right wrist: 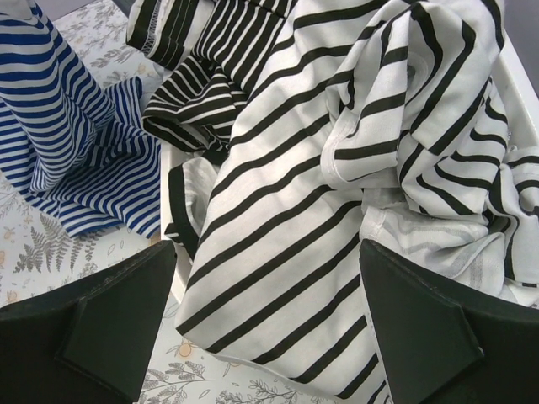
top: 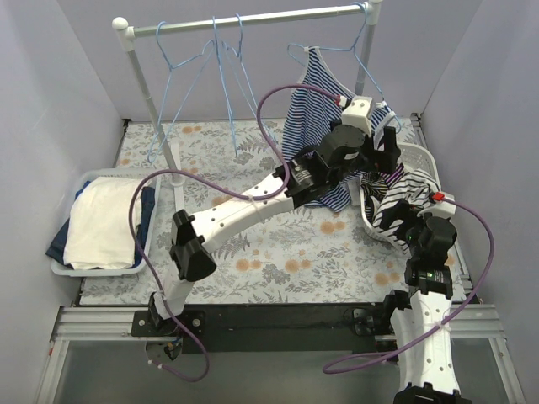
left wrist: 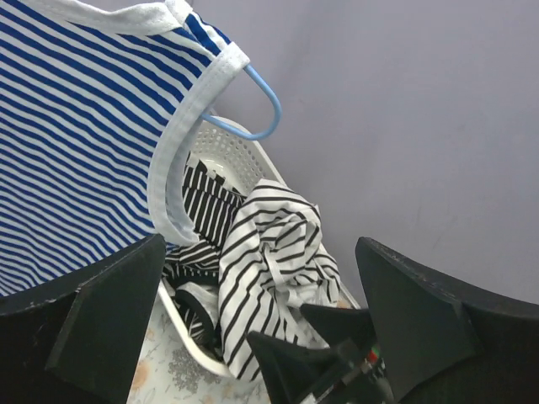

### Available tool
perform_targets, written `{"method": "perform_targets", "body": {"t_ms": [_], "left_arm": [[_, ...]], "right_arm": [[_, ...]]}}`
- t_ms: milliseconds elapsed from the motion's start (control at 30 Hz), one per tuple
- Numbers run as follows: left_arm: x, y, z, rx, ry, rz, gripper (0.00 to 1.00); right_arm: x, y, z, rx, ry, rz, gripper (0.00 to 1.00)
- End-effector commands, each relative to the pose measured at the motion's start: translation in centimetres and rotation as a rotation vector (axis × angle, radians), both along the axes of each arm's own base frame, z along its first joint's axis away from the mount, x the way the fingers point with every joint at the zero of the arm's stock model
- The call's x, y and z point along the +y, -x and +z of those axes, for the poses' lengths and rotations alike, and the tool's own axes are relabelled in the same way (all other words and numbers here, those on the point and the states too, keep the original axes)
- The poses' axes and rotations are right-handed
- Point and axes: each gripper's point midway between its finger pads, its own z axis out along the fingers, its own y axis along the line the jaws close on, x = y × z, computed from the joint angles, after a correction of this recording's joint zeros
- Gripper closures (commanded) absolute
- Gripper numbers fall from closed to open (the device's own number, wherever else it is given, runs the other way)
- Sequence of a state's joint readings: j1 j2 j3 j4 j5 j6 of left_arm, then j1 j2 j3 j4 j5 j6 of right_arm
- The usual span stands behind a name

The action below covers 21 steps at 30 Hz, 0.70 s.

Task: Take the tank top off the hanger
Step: Place the tank top in the bin.

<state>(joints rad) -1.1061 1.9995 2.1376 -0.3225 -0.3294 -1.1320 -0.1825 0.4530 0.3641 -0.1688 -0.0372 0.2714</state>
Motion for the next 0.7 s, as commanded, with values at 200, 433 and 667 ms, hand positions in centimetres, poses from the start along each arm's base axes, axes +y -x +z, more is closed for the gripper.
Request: {"method": "perform_targets", "body": {"t_ms": [200,433,667], "left_arm": [[-0.9,-4.6,3.6,-0.036,0.174,0.142,0.02],[-2.3,-5.8,5.2,-0.145,0.251,0.139,0.03],[-3.7,-8.4,4.3,-0.192,0.294,0.121,0.05]], "right_arm": [[0.8,0.2,1.8,-0.039,0.013,0.05,0.01],[1.1,0.4,1.7,-0.045,0.004,0.059,0.01],[1.5,0.5,1.0,-0.031,-0.019,0.077,0.01]]}}
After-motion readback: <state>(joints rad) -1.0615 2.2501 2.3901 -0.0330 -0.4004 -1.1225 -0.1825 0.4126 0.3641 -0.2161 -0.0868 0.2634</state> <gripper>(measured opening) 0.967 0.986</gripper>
